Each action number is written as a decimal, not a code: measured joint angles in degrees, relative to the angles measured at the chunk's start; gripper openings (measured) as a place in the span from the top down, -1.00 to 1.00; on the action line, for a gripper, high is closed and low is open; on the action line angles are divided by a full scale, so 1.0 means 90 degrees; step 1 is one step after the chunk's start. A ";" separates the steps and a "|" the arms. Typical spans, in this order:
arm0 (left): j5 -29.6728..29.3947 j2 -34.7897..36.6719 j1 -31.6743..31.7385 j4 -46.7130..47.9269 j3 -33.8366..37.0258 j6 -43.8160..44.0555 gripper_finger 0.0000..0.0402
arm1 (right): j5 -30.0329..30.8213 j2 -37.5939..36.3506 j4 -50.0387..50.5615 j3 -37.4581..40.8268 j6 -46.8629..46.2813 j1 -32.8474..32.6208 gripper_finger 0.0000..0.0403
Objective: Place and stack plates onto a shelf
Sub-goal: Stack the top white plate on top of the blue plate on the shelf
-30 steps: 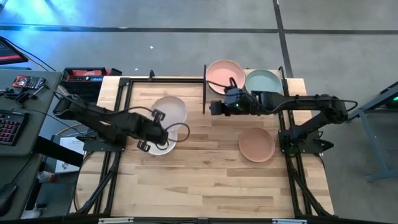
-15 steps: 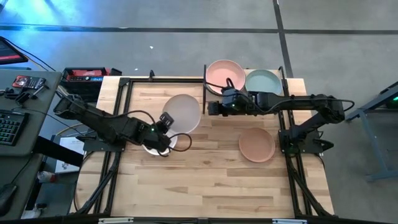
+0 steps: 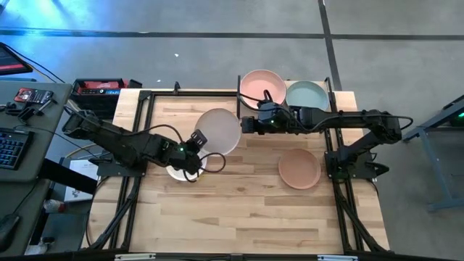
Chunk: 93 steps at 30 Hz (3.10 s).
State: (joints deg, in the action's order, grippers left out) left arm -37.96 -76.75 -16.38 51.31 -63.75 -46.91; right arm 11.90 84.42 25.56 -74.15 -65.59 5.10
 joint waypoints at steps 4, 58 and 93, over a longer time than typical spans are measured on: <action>0.0023 0.0000 0.0123 -0.0076 0.0000 -0.0088 1.00 | 0.0016 -0.0004 0.0005 0.0000 0.0006 0.0005 0.56; 0.0314 0.0010 0.0402 -0.1018 0.0000 0.0086 0.91 | -0.0105 -0.0004 0.0163 0.0007 0.0009 0.0019 0.99; -0.0980 0.0019 -0.0015 -0.1857 0.0000 0.2873 0.41 | -0.0388 -0.0640 0.1598 -0.0005 0.0335 0.0701 1.00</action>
State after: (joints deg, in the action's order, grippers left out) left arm -46.78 -76.58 -16.51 34.60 -63.75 -21.05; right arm 8.40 78.65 39.94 -74.19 -62.58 11.42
